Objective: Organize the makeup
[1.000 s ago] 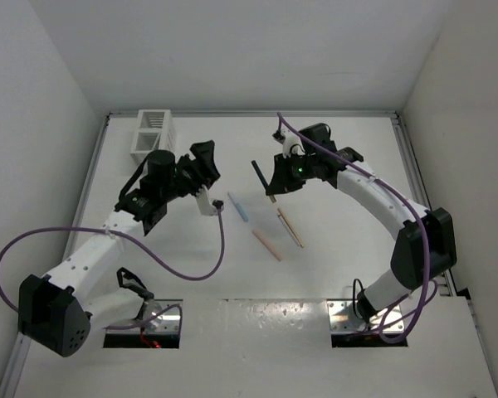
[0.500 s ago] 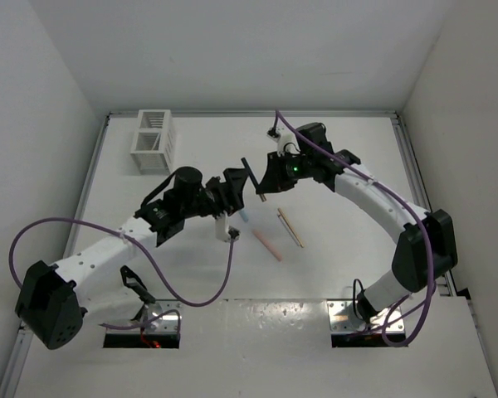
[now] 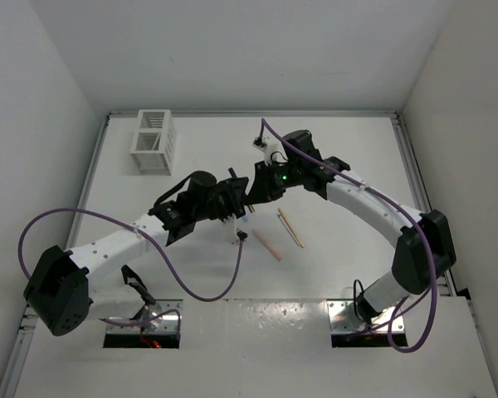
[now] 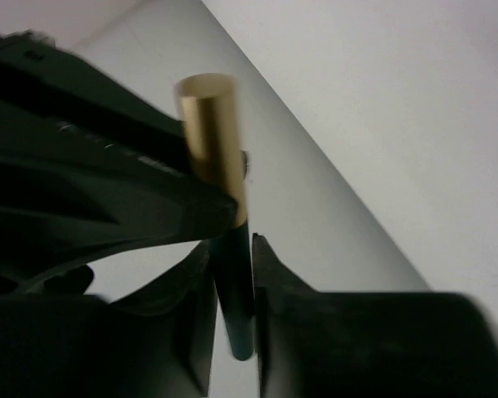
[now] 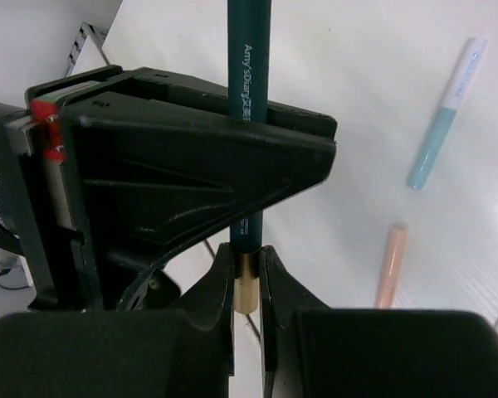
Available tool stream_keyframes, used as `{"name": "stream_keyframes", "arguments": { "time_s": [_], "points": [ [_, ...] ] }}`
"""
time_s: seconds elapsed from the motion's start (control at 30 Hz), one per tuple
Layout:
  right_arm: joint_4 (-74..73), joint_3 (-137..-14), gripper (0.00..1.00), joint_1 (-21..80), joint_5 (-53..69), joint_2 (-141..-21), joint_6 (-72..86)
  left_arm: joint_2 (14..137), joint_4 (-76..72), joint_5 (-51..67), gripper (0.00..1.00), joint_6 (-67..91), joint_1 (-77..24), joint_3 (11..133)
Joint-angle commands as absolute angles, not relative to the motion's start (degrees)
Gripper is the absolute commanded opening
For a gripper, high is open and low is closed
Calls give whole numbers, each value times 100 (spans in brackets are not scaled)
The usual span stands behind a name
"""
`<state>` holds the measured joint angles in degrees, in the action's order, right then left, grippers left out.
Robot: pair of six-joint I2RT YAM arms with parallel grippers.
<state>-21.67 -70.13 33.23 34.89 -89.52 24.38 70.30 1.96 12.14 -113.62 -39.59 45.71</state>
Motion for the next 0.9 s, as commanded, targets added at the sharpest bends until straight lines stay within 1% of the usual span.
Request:
{"name": "stream_keyframes", "arguments": {
  "time_s": [0.0,0.03,0.07,0.1,0.17,0.2,0.23,0.3,0.33,0.43,0.47,0.5,0.57,0.6,0.67,0.7,0.73,0.8,0.83,0.87],
  "points": [
    [-1907,-6979,0,3357,3560,-8745,2531,6953,18,1107,16,-11875,-4096,4649],
    [-1899,-6979,0,3349,3542,-8745,2531,6952,18,1055,9,-11874,-4096,4649],
    [-1898,-6979,0,3349,3498,-8745,2523,6952,18,1055,0,-11744,-4096,4597],
    [-1916,-6970,11,3349,3472,-8719,2505,6883,18,1055,0,-11742,-4148,4597],
    [-1960,-6987,38,3288,3297,-8658,2505,6829,157,993,0,-11498,-4148,4597],
    [-1977,-6987,50,3244,3226,-8570,2461,6829,210,941,0,-11383,-4148,4597],
    [-2117,-6987,68,3165,3121,-8526,2435,6777,211,940,0,-11243,-4148,4597],
    [-2354,-6996,92,2997,2657,-8323,2251,6724,342,730,0,-10523,-4210,4658],
    [-2529,-6987,100,2910,2498,-8036,2198,6724,421,642,0,-10268,-4210,4745],
    [-2803,-6847,100,2506,1454,-7472,1847,6802,745,264,0,-8865,-4158,5122],
    [-2908,-6821,100,2505,1450,-7366,1846,6803,747,211,0,-8859,-4105,5124],
    [-2953,-6803,100,2226,824,-7026,1750,6881,921,150,0,-8381,-3983,5402],
    [-3190,-6812,100,2075,319,-6813,1644,6952,1054,80,0,-7808,-3824,5729],
    [-3217,-6794,100,1987,-345,-6585,1513,7039,1324,79,0,-7257,-3632,6157],
    [-3217,-6750,100,1943,-823,-6311,1451,7250,1616,79,0,-6622,-3350,6694],
    [-3225,-6724,100,1951,-1026,-6145,1398,7355,1774,79,0,-5922,-3183,7367],
    [-3217,-6715,100,1951,-1089,-6057,1345,7487,2158,192,0,-5567,-2808,7748],
    [-3217,-6619,100,1951,-1081,-5977,1362,7944,2626,359,0,-4925,-2358,8521],
    [-3199,-6583,100,1942,-1055,-5968,1397,8085,3037,587,0,-4426,-1912,9178],
    [-3138,-6548,100,1934,-968,-5942,1432,8260,3154,676,0,-4203,-1707,9402]
  ]
}}
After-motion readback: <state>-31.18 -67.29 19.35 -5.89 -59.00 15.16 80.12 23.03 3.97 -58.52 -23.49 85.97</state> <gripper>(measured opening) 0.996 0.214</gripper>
